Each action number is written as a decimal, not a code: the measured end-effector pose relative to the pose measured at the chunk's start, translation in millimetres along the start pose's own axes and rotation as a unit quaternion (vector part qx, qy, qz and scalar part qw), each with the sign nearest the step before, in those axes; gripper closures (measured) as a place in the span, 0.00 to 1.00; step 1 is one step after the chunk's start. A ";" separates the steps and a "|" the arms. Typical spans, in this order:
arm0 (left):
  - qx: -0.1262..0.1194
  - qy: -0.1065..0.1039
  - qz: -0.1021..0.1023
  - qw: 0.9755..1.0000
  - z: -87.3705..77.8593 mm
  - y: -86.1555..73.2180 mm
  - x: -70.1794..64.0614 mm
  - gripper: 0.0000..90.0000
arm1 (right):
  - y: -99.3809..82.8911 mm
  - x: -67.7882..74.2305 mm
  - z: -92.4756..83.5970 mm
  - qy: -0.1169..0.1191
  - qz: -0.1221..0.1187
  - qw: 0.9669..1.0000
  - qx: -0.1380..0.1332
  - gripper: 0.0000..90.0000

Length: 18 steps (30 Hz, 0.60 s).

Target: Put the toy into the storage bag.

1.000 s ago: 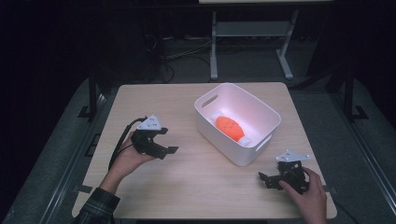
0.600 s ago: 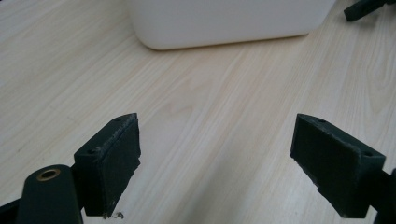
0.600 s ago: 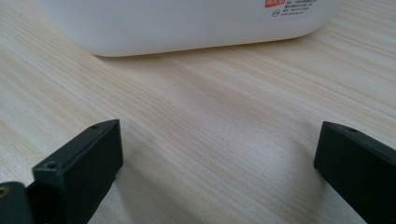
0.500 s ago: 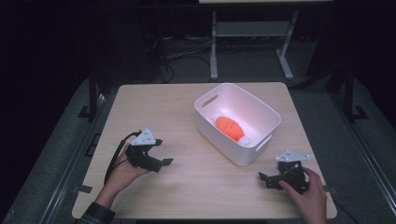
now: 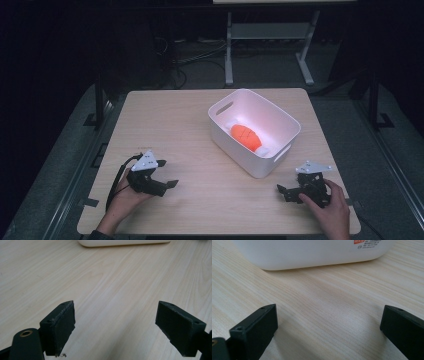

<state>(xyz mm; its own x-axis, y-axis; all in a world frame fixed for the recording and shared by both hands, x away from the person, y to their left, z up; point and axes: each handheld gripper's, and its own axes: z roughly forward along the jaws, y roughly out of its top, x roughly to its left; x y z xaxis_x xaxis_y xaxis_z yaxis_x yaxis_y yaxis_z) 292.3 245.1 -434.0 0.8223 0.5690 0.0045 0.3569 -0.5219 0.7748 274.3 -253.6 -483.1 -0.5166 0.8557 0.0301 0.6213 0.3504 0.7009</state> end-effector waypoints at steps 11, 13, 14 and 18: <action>0.010 0.014 -0.021 1.000 -5.2 -28.4 -4.8 0.17 | 0.0 0.0 0.0 0.000 0.000 1.000 0.000 0.01; 0.012 0.015 -0.024 1.000 -5.7 -30.5 -4.8 0.17 | 0.0 0.0 0.0 0.000 0.000 1.000 0.000 0.01; 0.013 0.016 -0.028 0.999 -6.2 -33.2 -4.4 0.17 | 0.0 0.0 0.0 0.000 0.000 1.000 0.000 0.01; 0.022 0.028 -0.036 0.999 -6.2 -43.3 -3.0 0.17 | 0.0 0.0 0.0 0.000 0.000 1.000 0.000 0.01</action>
<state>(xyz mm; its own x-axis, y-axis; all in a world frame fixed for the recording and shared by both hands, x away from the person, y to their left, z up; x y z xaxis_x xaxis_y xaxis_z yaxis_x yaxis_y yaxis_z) 271.6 269.9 -463.7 0.7686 0.6396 -0.0145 0.4340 -0.5046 0.7464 274.3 -253.6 -483.1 -0.5167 0.8556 0.0302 0.6213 0.3504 0.7009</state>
